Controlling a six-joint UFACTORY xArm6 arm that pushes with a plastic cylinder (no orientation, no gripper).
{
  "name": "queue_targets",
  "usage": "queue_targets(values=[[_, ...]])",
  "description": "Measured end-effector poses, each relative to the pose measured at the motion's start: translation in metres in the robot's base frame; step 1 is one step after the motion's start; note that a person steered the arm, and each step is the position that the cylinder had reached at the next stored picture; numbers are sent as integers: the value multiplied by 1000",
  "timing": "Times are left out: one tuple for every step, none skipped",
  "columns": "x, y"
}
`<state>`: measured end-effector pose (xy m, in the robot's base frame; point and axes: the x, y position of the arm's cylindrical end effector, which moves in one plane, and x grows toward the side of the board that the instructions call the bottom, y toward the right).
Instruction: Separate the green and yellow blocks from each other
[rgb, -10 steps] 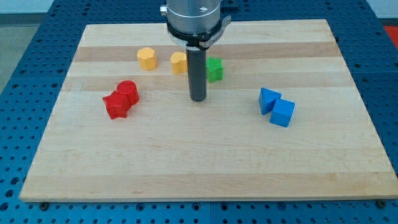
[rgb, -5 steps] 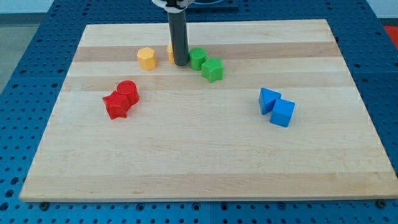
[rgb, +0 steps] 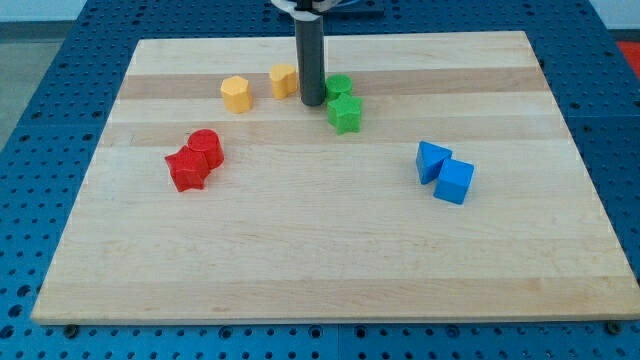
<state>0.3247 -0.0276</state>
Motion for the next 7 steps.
queue_targets(values=[[-42, -4], [-42, -6], [-34, -22], [-24, -35], [-24, -41], [-30, -41], [-64, -37]])
